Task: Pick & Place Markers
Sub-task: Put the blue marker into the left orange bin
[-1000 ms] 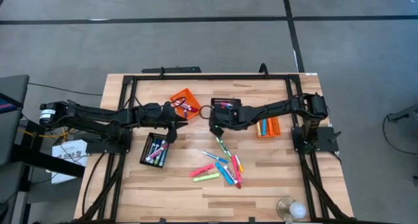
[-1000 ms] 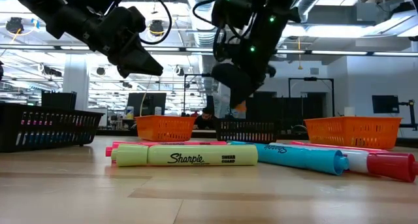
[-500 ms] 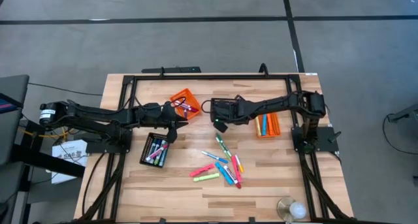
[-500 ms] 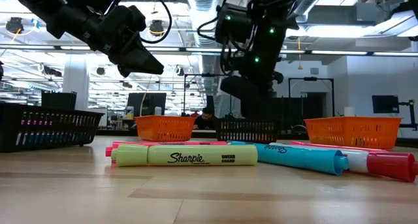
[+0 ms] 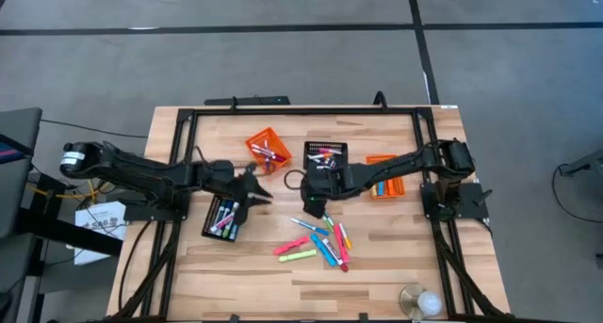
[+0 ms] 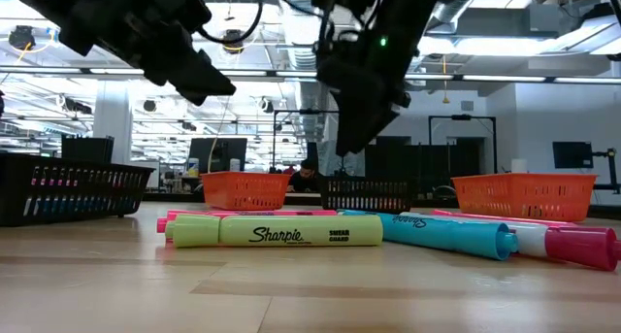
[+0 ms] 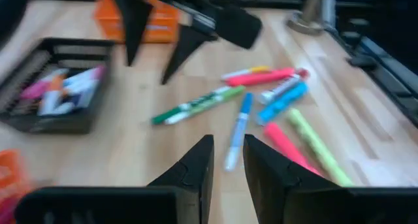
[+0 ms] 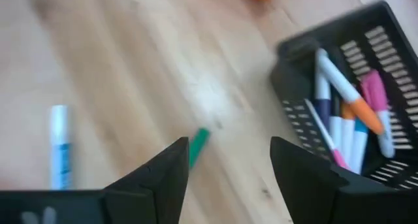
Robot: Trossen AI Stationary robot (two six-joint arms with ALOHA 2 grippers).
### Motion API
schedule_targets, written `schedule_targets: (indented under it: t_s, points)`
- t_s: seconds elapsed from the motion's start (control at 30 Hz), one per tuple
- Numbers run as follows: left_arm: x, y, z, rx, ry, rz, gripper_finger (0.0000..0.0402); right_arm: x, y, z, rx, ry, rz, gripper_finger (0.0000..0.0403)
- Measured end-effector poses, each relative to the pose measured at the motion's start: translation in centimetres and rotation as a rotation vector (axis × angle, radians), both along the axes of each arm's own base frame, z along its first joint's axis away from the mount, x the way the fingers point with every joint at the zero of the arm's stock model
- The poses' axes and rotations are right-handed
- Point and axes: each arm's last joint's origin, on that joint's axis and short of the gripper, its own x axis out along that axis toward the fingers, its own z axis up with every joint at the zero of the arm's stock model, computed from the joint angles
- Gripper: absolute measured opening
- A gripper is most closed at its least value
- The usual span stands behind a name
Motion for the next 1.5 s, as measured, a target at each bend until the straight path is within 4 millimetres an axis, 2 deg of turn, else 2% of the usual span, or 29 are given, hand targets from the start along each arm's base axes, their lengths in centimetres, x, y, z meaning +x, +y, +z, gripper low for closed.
schedule_targets:
  t_s: [0.17, 0.27, 0.37, 0.5, 0.7, 0.9, 1.1, 1.23, 1.43, 1.5]
  points:
    - [1.5, -3.3, -2.1, 0.031, 0.014, -0.093, 0.0085, -0.1, 2.0, 0.2, 0.005, -0.003, 0.056, 0.0207]
    - [2.8, -4.3, -3.5, 0.086, -0.031, -0.093, 0.0103, -0.4, 3.1, 0.2, 0.009, 0.015, 0.069, 0.0203]
    - [3.9, -4.3, -5.1, 0.126, -0.028, -0.091, 0.0127, -0.9, 3.8, 0.1, 0.008, 0.045, 0.083, 0.0199]
    - [5.9, -3.4, -6.4, 0.140, 0.017, -0.063, 0.0156, -1.4, 4.3, 0.0, -0.001, 0.095, 0.097, 0.0196]
    - [8.8, -3.2, -8.5, 0.107, 0.078, -0.116, 0.0164, -1.6, 4.2, 0.0, -0.004, 0.115, 0.095, 0.0198]
    - [9.2, -3.2, -10.6, 0.114, 0.154, -0.115, 0.0153, -1.6, 4.2, 0.0, -0.003, 0.114, 0.095, 0.0194]
    - [9.3, -2.5, -11.3, 0.113, 0.172, -0.095, 0.0133, -1.6, 4.2, 0.0, -0.004, 0.118, 0.096, 0.0195]
    - [9.3, -2.4, -11.6, 0.109, 0.177, -0.101, 0.0099, -1.7, 4.2, 0.0, -0.004, 0.121, 0.095, 0.0196]
    - [9.2, -2.5, -11.6, 0.084, 0.184, -0.144, 0.0024, -1.7, 4.2, 0.0, -0.004, 0.121, 0.095, 0.0192]
    - [9.2, -2.5, -11.5, 0.075, 0.186, -0.139, 0.0023, -1.7, 4.2, 0.0, -0.002, 0.119, 0.090, 0.0192]
